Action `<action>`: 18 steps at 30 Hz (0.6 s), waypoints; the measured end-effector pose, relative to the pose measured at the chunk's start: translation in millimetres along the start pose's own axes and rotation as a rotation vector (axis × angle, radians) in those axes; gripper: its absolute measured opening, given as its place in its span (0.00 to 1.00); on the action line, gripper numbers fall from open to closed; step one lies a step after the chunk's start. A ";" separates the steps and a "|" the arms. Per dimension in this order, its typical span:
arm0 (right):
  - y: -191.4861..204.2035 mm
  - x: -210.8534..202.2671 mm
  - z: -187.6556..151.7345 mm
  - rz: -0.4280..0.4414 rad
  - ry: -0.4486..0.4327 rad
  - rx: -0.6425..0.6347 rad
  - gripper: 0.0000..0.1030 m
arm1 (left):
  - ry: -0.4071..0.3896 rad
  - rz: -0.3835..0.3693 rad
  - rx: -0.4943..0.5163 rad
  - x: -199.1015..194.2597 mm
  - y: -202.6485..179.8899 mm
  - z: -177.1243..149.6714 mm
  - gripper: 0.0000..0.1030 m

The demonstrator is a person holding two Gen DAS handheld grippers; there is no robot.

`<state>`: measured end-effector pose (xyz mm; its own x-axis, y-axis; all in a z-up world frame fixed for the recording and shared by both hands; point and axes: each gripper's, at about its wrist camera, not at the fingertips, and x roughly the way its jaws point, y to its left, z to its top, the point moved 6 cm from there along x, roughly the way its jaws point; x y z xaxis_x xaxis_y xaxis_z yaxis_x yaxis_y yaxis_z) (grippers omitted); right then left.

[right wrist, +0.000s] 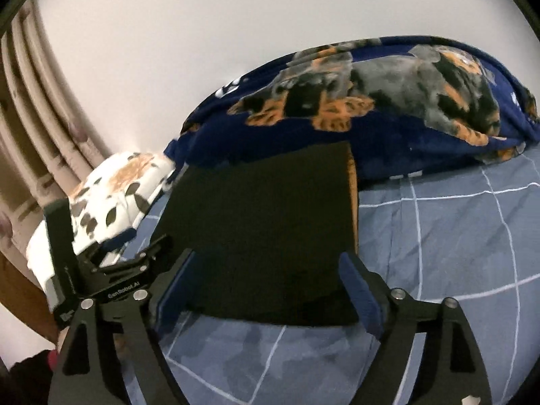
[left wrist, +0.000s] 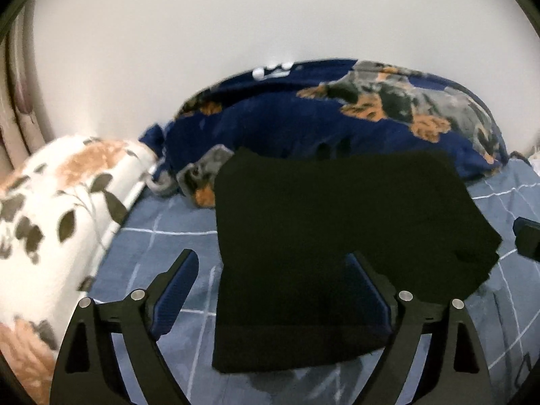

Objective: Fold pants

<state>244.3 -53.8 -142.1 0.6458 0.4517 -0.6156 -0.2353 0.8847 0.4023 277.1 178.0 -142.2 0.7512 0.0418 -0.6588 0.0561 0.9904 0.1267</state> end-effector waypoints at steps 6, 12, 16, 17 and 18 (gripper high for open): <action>14.0 -26.8 -13.2 -0.034 -0.028 -0.003 0.88 | -0.067 -0.020 -0.014 -43.3 -9.2 6.0 0.95; 16.5 -47.9 -17.2 -0.063 -0.053 0.004 0.92 | -0.111 -0.009 -0.034 -75.5 -8.4 11.1 1.00; 23.3 -62.1 -18.0 -0.061 -0.066 -0.002 0.93 | -0.155 -0.007 -0.056 -99.3 -3.3 16.8 1.00; 23.9 -64.3 -17.5 -0.057 -0.067 -0.005 0.93 | -0.167 -0.020 -0.056 -105.0 -2.9 18.5 1.00; 25.6 -67.3 -17.6 -0.054 -0.069 -0.006 0.94 | -0.174 -0.032 -0.056 -109.6 -2.7 19.6 1.00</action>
<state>182.1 -59.6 -102.3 0.7062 0.3942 -0.5881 -0.2029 0.9085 0.3653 207.5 168.2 -55.8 0.8522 -0.0080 -0.5231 0.0481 0.9969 0.0630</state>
